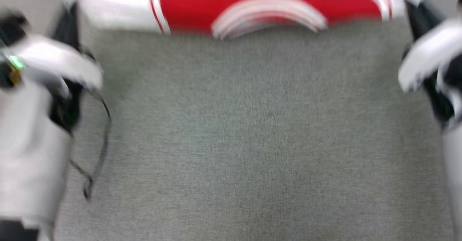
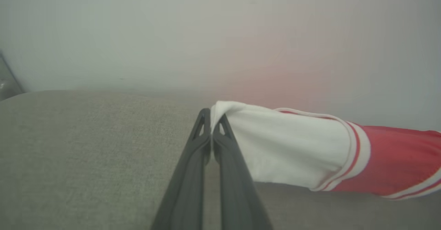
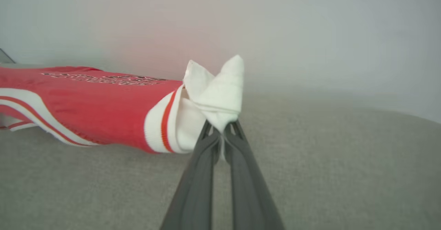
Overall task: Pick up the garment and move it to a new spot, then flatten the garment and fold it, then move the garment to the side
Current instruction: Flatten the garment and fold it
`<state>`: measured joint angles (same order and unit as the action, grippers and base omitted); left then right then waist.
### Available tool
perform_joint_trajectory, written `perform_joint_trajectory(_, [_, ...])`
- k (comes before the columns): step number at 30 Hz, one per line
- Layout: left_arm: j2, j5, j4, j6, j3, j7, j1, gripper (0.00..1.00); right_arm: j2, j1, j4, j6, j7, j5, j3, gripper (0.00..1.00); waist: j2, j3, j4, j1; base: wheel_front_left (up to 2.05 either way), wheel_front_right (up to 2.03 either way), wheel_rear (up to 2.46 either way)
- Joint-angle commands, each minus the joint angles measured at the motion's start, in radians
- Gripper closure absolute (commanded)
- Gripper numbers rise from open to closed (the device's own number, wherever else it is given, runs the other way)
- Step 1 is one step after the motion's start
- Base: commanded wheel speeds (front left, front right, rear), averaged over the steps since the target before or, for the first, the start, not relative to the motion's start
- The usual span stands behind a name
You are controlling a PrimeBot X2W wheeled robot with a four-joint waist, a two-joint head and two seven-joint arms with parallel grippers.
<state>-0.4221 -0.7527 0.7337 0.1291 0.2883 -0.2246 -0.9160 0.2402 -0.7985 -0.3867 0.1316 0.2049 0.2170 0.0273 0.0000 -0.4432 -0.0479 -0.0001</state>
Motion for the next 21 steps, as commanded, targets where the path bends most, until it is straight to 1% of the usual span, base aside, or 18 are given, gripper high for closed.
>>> perform_joint_trajectory(1, [0.007,-0.010,-0.014,0.000,0.008,-0.006,0.076,1.00,0.019,0.100,0.049,-0.002,0.014,0.019,-0.021,1.00,0.0000,0.107,-0.013,0.0001,0.00,0.00,0.00])
perform_joint_trajectory(3, [0.009,-0.015,-0.031,-0.003,0.014,-0.008,0.154,1.00,0.023,0.205,0.106,-0.002,0.032,0.030,-0.045,1.00,0.0000,0.145,-0.016,0.0001,0.00,0.00,0.00])
perform_joint_trajectory(7, [0.009,-0.028,-0.080,-0.028,0.018,-0.006,0.323,1.00,0.011,0.417,0.198,-0.002,0.076,0.046,-0.101,1.00,0.0000,0.215,-0.017,0.0001,0.00,0.00,0.00])
perform_joint_trajectory(11, [-0.001,-0.043,-0.154,-0.062,0.027,0.022,0.477,1.00,-0.025,0.604,0.285,-0.002,0.122,0.050,-0.150,1.00,0.0000,0.269,-0.020,0.0001,0.00,0.00,0.00])
perform_joint_trajectory(17, [-0.025,-0.062,-0.295,-0.136,0.035,0.071,0.697,1.00,-0.105,0.835,0.382,-0.002,0.180,0.058,-0.199,1.00,0.0000,0.336,-0.023,0.0001,0.00,0.00,0.00])
perform_joint_trajectory(21, [-0.044,-0.078,-0.388,-0.200,0.024,0.095,0.839,1.00,-0.135,0.960,0.417,-0.002,0.218,0.064,-0.208,1.00,0.0000,0.369,-0.016,0.0001,0.00,0.00,0.00])
